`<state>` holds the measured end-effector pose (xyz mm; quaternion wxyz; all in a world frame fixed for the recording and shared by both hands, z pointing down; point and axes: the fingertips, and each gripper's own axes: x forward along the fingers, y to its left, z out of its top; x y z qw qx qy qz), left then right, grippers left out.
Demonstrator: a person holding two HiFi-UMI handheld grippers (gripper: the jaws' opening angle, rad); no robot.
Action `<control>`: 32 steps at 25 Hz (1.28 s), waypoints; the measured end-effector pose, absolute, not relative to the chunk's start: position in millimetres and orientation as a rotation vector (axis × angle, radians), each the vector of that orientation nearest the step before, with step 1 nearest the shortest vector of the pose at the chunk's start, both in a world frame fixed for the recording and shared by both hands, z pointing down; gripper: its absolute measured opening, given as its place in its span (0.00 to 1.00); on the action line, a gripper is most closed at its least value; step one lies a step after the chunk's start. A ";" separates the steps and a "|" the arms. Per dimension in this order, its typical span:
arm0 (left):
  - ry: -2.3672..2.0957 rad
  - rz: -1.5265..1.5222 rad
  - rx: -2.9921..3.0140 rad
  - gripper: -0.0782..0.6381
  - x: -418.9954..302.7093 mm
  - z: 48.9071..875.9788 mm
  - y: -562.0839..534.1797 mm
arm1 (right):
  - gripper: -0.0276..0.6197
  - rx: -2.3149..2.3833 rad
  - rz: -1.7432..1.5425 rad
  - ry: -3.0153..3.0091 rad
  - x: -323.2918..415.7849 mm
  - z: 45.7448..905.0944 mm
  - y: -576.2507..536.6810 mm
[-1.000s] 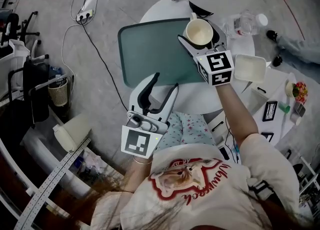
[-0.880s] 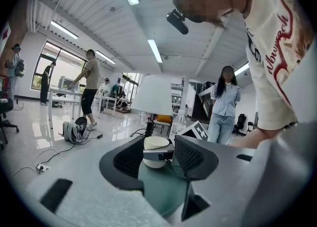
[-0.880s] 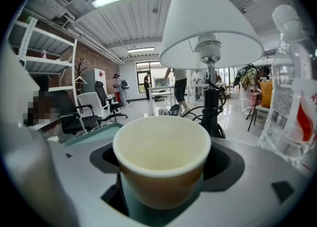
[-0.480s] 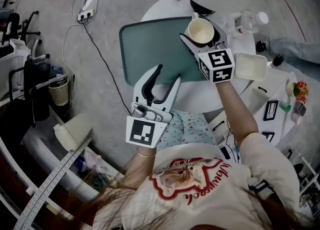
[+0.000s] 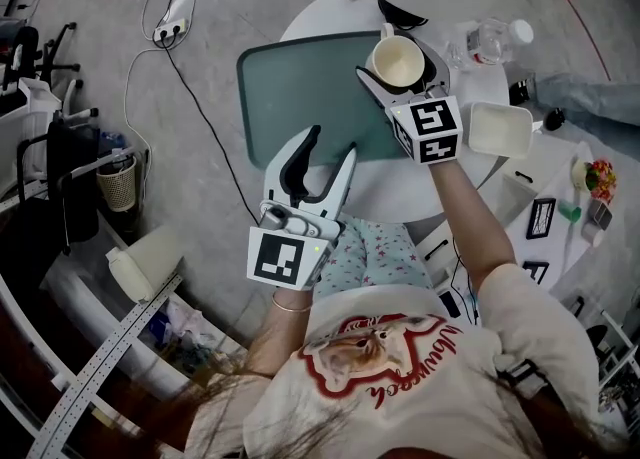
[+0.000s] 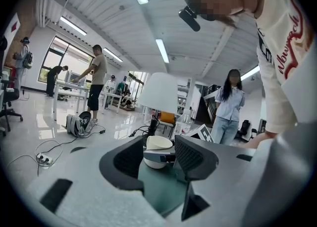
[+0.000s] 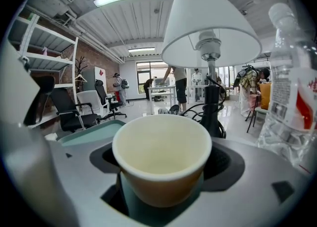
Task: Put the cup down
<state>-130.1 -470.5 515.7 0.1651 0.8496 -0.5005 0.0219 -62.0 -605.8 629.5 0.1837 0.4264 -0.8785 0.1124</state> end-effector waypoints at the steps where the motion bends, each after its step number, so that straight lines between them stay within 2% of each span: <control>1: -1.426 0.057 2.418 0.40 -130.4 514.4 -470.6 | 0.68 1.204 0.306 -2.476 -62.6 629.5 -605.8; 20: -1.436 0.062 2.459 0.40 -125.6 506.8 -466.1 | 0.68 1.260 0.310 -2.472 -53.2 620.9 -595.7; 32: -1.419 0.075 2.495 0.40 -115.5 489.6 -459.9 | 0.68 1.288 0.371 -2.483 -31.8 572.3 -551.3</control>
